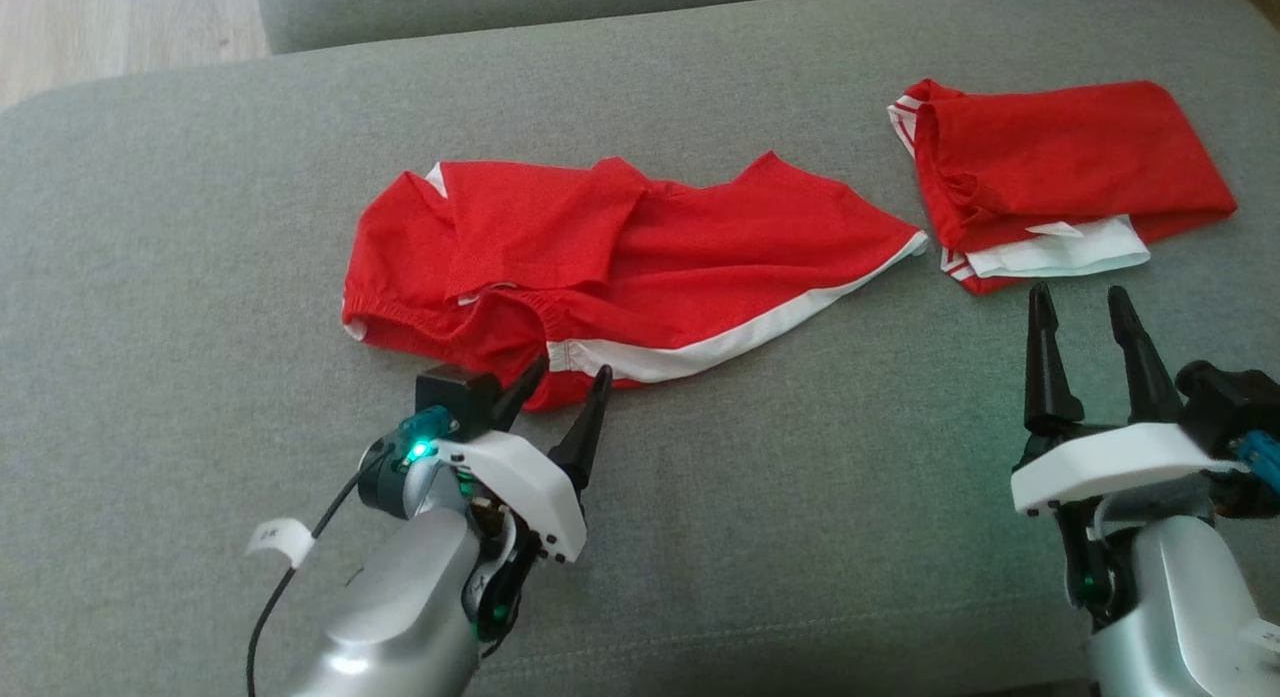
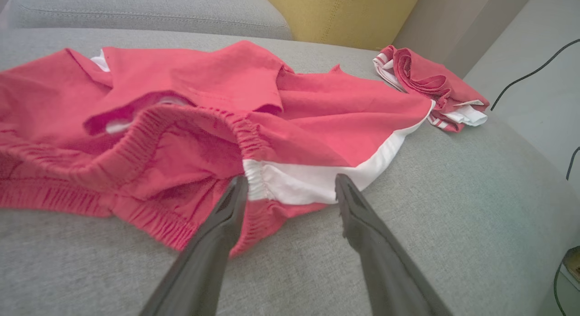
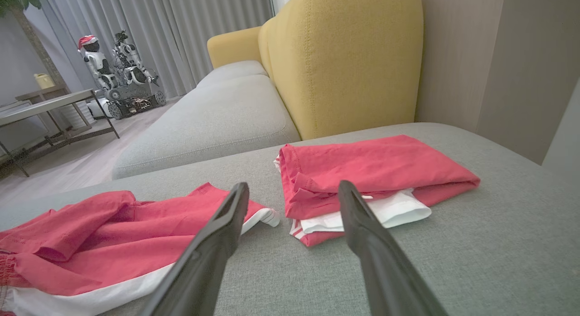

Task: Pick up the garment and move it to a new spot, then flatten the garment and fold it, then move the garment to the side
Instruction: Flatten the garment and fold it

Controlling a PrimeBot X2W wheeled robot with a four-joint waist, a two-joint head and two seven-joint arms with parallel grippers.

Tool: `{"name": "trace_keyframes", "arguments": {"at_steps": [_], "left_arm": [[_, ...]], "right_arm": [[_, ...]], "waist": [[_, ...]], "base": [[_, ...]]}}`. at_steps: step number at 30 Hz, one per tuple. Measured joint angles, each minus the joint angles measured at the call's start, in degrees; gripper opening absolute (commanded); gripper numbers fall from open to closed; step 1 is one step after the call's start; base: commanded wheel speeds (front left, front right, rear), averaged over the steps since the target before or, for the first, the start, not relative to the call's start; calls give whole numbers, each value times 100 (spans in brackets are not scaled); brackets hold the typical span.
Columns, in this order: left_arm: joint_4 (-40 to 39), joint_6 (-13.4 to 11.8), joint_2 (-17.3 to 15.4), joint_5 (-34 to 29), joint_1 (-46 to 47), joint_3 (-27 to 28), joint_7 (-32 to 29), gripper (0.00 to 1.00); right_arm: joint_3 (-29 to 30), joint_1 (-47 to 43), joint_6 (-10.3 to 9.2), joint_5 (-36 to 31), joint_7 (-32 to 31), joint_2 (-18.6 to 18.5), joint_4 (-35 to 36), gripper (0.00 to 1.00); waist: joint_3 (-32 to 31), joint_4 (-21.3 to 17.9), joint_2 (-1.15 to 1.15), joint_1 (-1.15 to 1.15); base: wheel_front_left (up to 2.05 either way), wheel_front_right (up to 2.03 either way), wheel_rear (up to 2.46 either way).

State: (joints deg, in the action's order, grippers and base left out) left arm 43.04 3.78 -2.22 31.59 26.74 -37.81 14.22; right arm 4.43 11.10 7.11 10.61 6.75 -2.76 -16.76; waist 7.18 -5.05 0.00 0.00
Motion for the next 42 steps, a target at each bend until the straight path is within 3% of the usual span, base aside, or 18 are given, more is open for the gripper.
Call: {"name": "trace_keyframes", "arguments": {"at_steps": [22,23,24,25,26,42], "left_arm": [[335,-126,2,131,246,-108,7,100],[353,-124,1,131,261,-105,7,85],[357,-120,1,132,277,-104,7,33],[356,-110,1,132,289,-104,7,33],[348,-76,3,132,298,-107,7,0],[-376,-74,-29,-92,138,218,8,0]], "right_arm": [[-77,64,0,47,31,0,-46,100],[-88,82,0,47,36,0,-46,100],[-96,107,0,48,38,0,-46,100],[-98,132,0,48,40,0,-46,100],[-96,142,0,48,40,0,-46,100],[222,487,0,408,-449,-1,-1066,100]], "waist": [[127,-47,0,0],[137,-50,0,0],[144,-51,0,0],[148,-48,0,0],[151,-39,0,0],[80,680,0,0]], "base": [[0,0,0],[0,0,0],[0,0,0],[0,0,0],[0,0,0],[0,0,0]]}}
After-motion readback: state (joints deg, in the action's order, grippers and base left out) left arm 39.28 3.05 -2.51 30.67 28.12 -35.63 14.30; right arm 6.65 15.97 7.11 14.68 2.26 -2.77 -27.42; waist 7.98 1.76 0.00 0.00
